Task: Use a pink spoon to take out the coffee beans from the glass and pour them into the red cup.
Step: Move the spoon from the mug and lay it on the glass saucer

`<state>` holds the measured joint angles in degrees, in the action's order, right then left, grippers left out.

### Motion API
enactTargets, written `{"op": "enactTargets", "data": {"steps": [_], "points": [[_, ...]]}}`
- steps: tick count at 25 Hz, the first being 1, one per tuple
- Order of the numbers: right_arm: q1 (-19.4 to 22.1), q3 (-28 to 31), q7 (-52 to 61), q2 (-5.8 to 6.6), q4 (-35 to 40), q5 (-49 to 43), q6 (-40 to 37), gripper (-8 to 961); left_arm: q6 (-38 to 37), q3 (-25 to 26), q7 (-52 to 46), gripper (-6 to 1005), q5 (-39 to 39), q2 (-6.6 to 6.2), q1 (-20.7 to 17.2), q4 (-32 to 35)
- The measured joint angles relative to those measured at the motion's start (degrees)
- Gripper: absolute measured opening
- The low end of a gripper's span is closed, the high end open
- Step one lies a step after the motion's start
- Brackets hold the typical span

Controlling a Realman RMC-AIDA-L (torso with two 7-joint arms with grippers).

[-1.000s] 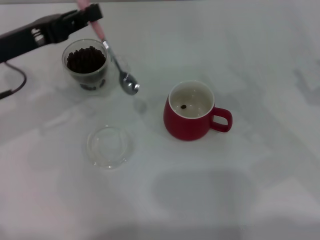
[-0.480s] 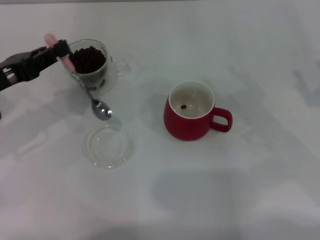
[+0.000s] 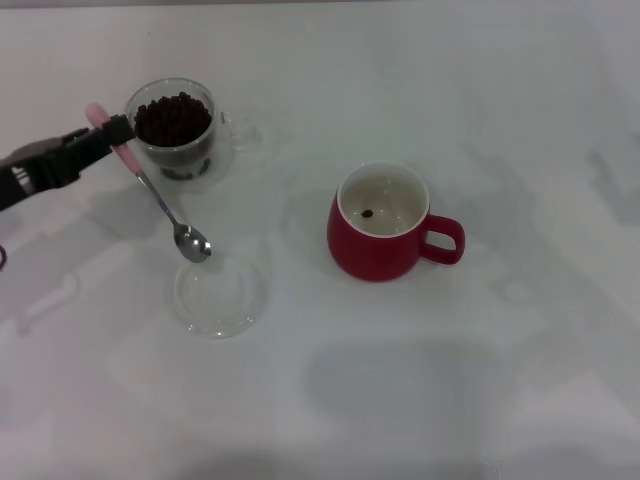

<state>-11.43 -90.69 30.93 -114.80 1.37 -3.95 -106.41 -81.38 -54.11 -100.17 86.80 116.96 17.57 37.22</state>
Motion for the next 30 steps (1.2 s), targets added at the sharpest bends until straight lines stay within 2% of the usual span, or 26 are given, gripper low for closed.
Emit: {"op": "enactTargets", "data": {"steps": [14, 30], "points": [[0.16, -0.16, 0.01, -0.07, -0.49, 0.0, -0.89, 735, 1.69, -0.1, 0.67, 134, 2.58, 1.18, 1.0, -3.59], [0.18, -0.72, 0.1, -0.15, -0.25, 0.0, -0.9, 735, 3.47, -0.46, 2.23, 135, 2.72, 1.34, 1.56, -7.77]]}}
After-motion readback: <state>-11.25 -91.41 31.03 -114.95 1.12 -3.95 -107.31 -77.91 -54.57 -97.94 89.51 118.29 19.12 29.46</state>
